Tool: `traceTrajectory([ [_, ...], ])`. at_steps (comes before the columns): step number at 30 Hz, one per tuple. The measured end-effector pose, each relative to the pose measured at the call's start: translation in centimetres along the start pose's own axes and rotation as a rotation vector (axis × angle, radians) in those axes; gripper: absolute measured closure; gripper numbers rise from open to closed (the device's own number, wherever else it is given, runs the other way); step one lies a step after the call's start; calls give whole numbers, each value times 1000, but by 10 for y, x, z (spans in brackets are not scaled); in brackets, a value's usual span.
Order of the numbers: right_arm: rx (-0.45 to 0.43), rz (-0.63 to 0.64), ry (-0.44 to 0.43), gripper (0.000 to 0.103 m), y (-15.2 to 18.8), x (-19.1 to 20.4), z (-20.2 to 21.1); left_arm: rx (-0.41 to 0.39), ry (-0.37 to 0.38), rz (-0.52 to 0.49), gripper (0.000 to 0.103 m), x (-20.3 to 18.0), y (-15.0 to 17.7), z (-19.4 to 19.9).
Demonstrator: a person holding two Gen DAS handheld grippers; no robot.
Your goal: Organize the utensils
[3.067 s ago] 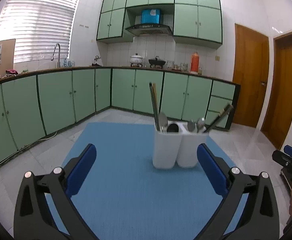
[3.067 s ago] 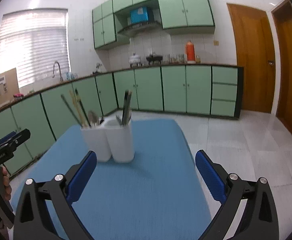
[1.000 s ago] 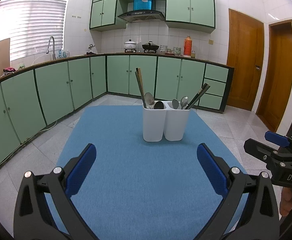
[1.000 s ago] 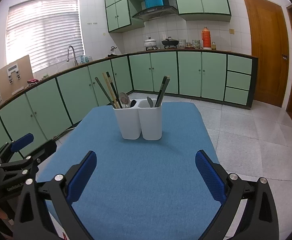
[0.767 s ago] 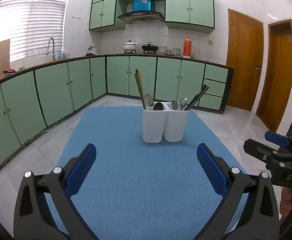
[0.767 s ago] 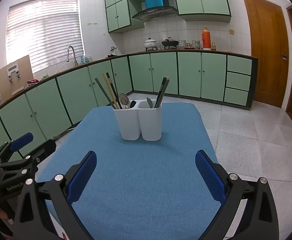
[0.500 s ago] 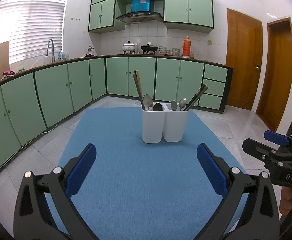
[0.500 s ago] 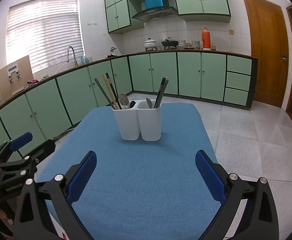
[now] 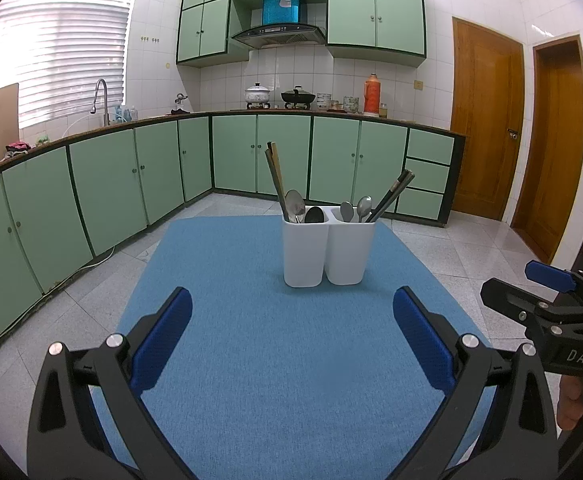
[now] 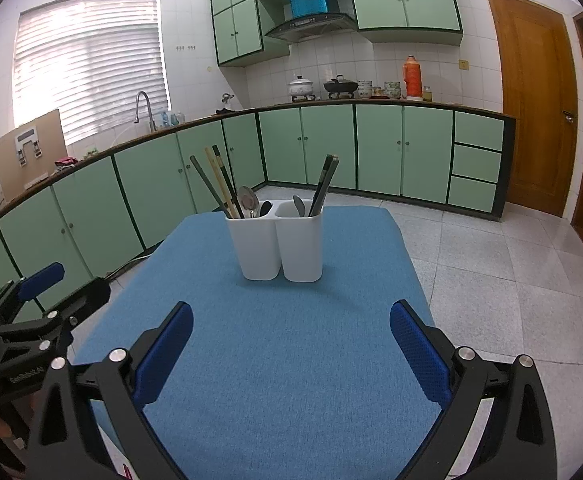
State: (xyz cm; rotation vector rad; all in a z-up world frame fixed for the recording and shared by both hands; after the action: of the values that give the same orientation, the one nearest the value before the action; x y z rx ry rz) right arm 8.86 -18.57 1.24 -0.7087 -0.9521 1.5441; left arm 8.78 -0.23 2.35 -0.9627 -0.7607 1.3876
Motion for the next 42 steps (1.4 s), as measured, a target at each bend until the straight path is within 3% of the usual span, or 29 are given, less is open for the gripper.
traceTrajectory([
  [42, 3, 10, 0, 6, 1, 4, -2, -5, -5, 6, 5, 4, -3, 3],
])
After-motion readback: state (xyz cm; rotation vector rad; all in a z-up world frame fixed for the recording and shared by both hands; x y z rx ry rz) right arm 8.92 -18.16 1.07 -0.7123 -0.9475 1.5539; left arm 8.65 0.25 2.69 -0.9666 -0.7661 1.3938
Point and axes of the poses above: each gripper's, at about its wrist camera, not at the fingertips, and z roughly against the way its jaws point, x to its left, y to its underside, the point moved 4 cm from there along -z, roughly the way its jaws point, and after that the axes turned 5 degrees about z, right-handed, at the moved point
